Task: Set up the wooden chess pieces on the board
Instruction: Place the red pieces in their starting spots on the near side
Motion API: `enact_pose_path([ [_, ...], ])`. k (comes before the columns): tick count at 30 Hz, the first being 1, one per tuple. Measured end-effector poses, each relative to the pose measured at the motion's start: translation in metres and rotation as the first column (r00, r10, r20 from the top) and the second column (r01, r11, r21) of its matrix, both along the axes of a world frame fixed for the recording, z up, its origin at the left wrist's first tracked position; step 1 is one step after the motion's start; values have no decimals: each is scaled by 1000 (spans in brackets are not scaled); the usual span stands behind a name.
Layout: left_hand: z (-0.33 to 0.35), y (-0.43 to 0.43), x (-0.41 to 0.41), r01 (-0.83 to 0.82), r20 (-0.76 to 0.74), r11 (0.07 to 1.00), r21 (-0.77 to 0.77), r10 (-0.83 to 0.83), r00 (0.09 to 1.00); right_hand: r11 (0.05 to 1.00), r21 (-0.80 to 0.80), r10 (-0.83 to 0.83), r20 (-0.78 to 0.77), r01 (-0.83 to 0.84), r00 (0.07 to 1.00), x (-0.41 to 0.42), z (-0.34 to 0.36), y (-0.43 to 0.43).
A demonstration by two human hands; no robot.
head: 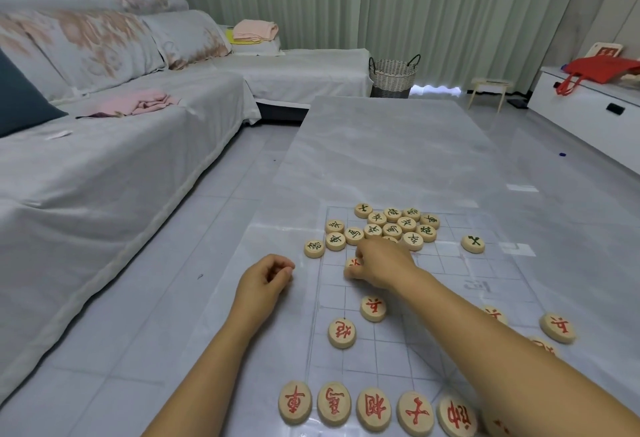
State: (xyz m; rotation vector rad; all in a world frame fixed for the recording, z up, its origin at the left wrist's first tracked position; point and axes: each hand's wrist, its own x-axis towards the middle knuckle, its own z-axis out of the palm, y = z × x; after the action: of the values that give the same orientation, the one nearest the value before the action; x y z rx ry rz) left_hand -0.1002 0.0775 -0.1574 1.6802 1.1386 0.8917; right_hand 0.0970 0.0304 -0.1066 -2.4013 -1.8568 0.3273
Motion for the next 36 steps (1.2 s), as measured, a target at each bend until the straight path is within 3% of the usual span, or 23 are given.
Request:
enact_pose_path([
  [6, -1, 1, -1, -23, 116, 1000, -16, 24, 993, 991, -47, 130, 52, -128, 990, -44, -5, 1],
  [10, -3, 0, -2, 17, 74, 1000, -2, -16, 997, 985, -91, 159, 156, -146, 975, -65, -4, -6],
  [14, -4, 0, -2, 25, 44, 999, 25, -26, 999, 961, -174, 202, -90, -215, 975, -52, 12, -11],
  [18, -4, -2, -1, 24, 25, 999, 26, -25, 999, 933, -179, 314, -26, -314, 949, -54, 8, -19],
  [36, -2, -7, 0, 186, -233, 973, 138, -151, 961, 970, -65, 235, -10, -235, 972, -58, -7, -24],
])
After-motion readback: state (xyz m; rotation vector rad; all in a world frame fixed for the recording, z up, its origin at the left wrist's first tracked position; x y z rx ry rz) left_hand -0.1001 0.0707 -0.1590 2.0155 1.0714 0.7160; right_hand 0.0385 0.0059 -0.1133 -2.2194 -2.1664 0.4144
